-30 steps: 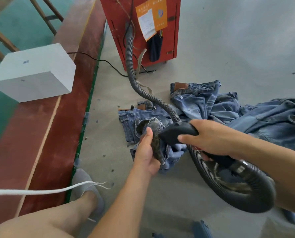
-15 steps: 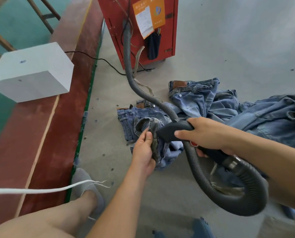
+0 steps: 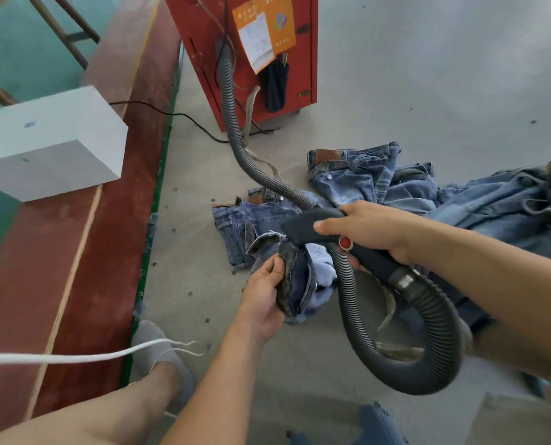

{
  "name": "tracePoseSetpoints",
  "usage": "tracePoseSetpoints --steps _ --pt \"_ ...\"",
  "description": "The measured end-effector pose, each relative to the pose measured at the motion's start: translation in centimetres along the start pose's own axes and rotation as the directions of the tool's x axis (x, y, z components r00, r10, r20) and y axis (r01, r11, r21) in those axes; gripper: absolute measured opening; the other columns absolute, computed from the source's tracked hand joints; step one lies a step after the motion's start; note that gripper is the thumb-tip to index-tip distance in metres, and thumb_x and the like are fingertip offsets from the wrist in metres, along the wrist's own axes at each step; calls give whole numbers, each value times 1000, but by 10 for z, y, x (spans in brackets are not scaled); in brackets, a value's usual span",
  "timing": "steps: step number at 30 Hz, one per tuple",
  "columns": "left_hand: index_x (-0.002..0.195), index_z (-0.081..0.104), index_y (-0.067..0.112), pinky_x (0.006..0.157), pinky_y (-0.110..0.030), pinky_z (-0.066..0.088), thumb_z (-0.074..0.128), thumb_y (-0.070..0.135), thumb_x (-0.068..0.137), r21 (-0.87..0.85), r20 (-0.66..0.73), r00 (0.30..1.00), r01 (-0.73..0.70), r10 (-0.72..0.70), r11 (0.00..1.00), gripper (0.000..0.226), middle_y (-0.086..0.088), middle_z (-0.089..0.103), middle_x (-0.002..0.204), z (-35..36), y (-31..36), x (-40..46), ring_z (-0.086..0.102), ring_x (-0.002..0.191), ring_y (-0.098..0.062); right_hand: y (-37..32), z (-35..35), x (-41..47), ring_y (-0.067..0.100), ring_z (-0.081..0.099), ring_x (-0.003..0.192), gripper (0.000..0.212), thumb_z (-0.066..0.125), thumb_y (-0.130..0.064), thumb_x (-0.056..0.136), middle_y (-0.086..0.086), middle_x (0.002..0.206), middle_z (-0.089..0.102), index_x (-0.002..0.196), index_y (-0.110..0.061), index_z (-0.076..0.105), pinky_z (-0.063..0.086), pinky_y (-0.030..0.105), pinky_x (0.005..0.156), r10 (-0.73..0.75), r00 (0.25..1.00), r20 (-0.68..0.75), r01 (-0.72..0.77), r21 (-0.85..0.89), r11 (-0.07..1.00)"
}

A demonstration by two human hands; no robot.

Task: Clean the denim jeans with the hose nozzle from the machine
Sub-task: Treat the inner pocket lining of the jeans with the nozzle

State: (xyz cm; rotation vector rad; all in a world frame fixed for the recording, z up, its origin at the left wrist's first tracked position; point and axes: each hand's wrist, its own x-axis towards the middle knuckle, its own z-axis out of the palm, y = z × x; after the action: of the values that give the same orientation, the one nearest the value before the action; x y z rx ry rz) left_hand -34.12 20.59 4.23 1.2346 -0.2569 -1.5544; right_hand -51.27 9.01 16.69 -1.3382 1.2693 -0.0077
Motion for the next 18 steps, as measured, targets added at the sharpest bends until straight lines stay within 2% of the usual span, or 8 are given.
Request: tracePoseSetpoints --steps 3,8,11,14,16,18 --pt "122 67 9 102 -45 55 41 24 111 -34 5 1000 -26 27 999 32 -17 70 129 -2 2 1 67 118 -30 -3 -13 1 23 59 47 39 73 -37 97 11 66 62 118 -7 59 56 34 50 51 998 -21 -49 94 994" --pt "113 73 11 91 -40 60 45 22 109 -16 6 1000 -29 29 999 30 -17 71 123 -6 8 1 69 110 -28 -1 -25 -7 22 59 48 40 75 -40 94 13 68 63 110 -6 62 54 31 51 74 989 128 -72 -28 997" --pt "111 75 11 92 -42 59 47 21 107 27 20 1000 -20 19 999 30 -18 71 125 -3 5 -2 69 113 -30 1 -14 3 20 57 49 39 73 -37 96 10 66 59 117 -6 62 54 30 52 88 989 115 -93 40 995" --pt "117 71 8 105 -49 52 48 22 106 36 7 999 -34 34 999 29 -19 69 128 -7 10 -3 65 116 -33 2 -16 11 20 56 50 42 72 -34 97 10 65 59 124 -3 61 55 32 53 99 993 66 -106 113 988" --pt "117 68 5 108 -52 47 49 21 106 50 -3 999 -46 46 998 28 -21 67 124 -9 14 -3 62 114 -34 1 -26 9 21 57 49 42 74 -34 96 9 63 60 122 -4 62 55 32 52 108 993 54 -114 113 987" --pt "117 67 3 104 -50 50 48 20 107 76 -12 999 -43 44 996 28 -22 67 122 -8 16 -2 62 111 -32 0 -34 4 22 58 49 41 75 -35 94 11 66 62 118 -4 63 55 31 51 110 989 98 -115 48 992"
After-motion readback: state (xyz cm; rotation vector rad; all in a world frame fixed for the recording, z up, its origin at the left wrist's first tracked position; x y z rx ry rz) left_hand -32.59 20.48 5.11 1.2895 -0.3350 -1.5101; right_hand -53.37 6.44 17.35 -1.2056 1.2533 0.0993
